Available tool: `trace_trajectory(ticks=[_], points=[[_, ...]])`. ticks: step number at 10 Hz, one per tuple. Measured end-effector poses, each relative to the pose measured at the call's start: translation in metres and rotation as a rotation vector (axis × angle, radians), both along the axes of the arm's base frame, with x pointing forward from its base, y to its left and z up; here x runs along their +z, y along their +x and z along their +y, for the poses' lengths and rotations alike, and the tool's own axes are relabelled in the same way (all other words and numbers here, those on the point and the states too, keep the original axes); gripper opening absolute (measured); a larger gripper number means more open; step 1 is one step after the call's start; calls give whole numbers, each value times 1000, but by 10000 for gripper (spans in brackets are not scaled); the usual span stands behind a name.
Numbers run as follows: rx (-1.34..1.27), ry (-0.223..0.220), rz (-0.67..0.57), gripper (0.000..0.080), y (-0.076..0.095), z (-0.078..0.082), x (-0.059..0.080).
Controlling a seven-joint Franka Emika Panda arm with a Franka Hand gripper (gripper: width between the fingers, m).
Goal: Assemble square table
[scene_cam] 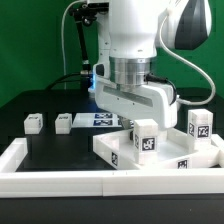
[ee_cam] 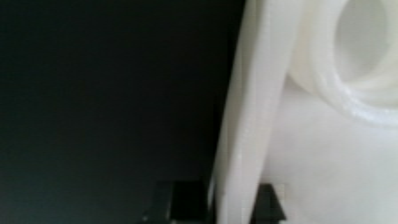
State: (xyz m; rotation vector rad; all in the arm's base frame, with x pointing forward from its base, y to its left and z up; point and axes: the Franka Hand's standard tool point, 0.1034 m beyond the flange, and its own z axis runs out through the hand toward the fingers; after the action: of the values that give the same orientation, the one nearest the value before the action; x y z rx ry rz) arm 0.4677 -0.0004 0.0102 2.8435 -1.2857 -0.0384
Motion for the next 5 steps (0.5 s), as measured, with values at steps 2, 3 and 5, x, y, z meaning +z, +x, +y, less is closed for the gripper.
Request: trace_trajectory(ticks=[2,3,5], points=[[64,-3,-4,77,1,-6,1],[115,-5,-8,77,2,-9,1],[199,-10,-15,77,4,-15,2]])
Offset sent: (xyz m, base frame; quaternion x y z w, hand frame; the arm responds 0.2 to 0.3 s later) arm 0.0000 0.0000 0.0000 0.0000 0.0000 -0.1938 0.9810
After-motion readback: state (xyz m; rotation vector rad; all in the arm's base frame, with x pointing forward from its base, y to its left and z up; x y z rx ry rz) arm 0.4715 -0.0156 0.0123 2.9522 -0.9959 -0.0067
